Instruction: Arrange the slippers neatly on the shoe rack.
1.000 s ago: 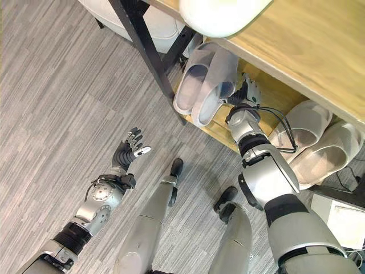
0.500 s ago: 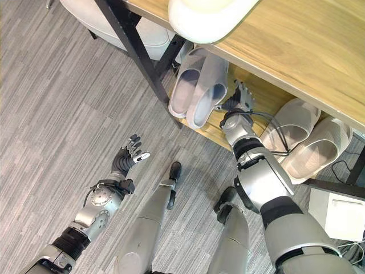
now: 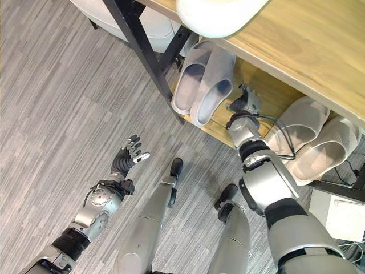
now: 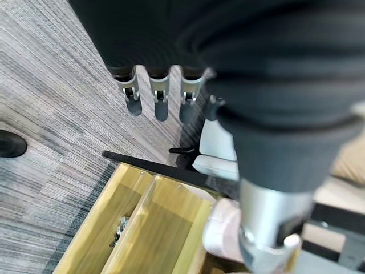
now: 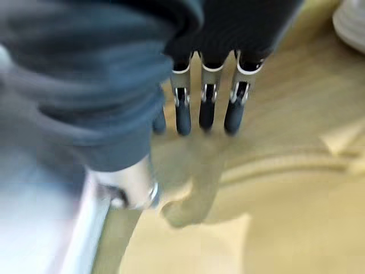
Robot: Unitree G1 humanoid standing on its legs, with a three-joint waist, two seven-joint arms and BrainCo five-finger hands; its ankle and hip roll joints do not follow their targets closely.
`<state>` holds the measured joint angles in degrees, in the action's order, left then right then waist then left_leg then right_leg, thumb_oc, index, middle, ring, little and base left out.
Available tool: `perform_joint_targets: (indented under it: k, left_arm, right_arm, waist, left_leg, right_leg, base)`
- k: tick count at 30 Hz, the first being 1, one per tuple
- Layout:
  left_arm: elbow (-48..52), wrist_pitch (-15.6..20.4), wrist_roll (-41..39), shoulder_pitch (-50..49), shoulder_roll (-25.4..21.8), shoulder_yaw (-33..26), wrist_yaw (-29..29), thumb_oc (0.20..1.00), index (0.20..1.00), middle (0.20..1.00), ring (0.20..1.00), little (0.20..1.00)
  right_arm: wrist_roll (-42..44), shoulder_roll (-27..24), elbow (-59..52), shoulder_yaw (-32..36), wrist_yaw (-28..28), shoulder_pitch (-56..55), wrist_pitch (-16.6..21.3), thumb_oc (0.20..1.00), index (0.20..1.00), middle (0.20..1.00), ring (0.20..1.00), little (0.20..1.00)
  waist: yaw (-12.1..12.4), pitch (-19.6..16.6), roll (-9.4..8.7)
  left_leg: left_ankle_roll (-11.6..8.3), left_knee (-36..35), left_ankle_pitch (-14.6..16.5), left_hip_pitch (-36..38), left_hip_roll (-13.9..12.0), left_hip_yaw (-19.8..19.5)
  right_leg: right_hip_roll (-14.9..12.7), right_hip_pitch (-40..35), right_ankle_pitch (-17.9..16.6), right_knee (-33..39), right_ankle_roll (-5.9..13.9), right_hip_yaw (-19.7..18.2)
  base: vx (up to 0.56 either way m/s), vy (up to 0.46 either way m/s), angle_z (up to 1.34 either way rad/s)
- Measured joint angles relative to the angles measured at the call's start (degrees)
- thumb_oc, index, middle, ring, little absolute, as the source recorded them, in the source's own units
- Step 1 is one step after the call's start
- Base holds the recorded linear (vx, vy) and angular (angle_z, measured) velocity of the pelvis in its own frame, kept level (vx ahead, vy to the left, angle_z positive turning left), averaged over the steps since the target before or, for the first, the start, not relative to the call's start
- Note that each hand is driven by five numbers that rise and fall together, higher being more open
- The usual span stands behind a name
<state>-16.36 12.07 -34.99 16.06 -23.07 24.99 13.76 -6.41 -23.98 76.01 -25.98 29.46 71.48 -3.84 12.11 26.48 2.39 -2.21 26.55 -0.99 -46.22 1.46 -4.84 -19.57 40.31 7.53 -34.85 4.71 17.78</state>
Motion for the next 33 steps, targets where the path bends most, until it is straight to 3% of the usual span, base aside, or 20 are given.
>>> perform_joint_targets:
  k: [9, 16, 17, 18, 24, 33]
  left_arm:
    - [-0.52, 0.01, 0.02, 1.26, 0.06, 0.27, 0.27, 1.000, 1.000, 1.000, 1.000, 1.000]
    - [-0.87, 0.01, 0.05, 1.60, 0.06, 0.12, 2.00, 1.000, 1.000, 1.000, 1.000, 1.000]
    - [-0.88, 0.01, 0.05, 1.45, 0.06, 0.00, 2.17, 1.000, 1.000, 1.000, 1.000, 1.000]
    - [-0.95, 0.02, 0.07, 1.42, 0.06, -0.03, 2.42, 1.000, 1.000, 1.000, 1.000, 1.000]
    - [-0.99, 0.03, 0.13, 0.62, 0.27, -0.27, 4.05, 1.000, 1.000, 1.000, 1.000, 1.000]
    - [-0.73, 0.59, 0.13, 0.23, 0.34, -0.21, 4.60, 1.000, 1.000, 1.000, 1.000, 1.000]
  right_arm:
    - [3.88, 1.37, -0.44, 1.03, 0.01, -0.08, 0.07, 0.200, 0.200, 0.200, 0.200, 0.200]
    - [9.35, 4.11, -7.96, 5.80, 2.87, -3.66, 2.31, 0.200, 0.200, 0.200, 0.200, 0.200]
    - [10.00, 4.76, -10.53, 6.95, 3.83, -5.15, 2.71, 0.407, 0.407, 0.407, 0.407, 0.407]
    - [10.27, 5.44, -11.43, 6.69, 4.74, -6.02, 2.85, 1.000, 1.000, 1.000, 1.000, 1.000]
    - [11.02, 10.75, -28.88, 8.74, 9.30, -15.36, 4.61, 1.000, 1.000, 1.000, 1.000, 1.000]
    - [10.55, 11.28, -23.90, 8.73, 11.25, -10.85, 4.52, 1.000, 1.000, 1.000, 1.000, 1.000]
  waist:
    - [-0.19, 0.08, -0.05]
    - [-1.65, 0.42, -0.58]
    - [-1.85, 0.44, -0.61]
    - [-2.13, 0.44, -0.62]
    - [-4.85, 0.54, -0.81]
    - [-3.73, 0.56, -0.84]
  left_leg:
    - [0.69, 0.13, -0.40, -0.62, -0.15, -0.49]
    - [1.35, 0.82, 0.08, 0.75, -0.74, 1.76]
    - [1.48, 1.12, 0.38, 0.75, -1.09, 2.16]
    - [1.50, 1.14, 0.41, 0.79, -1.23, 2.25]
    - [1.52, 1.20, 0.87, 0.79, -1.43, 2.91]
    - [1.71, 0.97, 0.98, 0.35, -1.74, 3.42]
  right_leg:
    - [0.13, 0.35, -0.32, 0.19, 0.21, 0.83]
    - [0.74, 0.29, -0.80, 0.62, -0.59, -1.90]
    - [1.02, 0.15, -1.14, 0.98, -0.59, -2.10]
    - [1.22, 0.03, -1.67, 1.60, -0.57, -2.17]
    - [1.58, 0.05, -2.76, 2.84, -0.13, -2.86]
    - [1.98, 0.75, -2.96, 3.28, 0.16, -3.64]
  base:
    - [0.02, 0.018, 0.03]
    - [0.02, 0.022, -0.16]
    - [0.01, 0.019, -0.18]
    - [0.01, 0.030, -0.18]
    - [0.00, 0.010, -0.09]
    - [0.00, 0.001, -0.03]
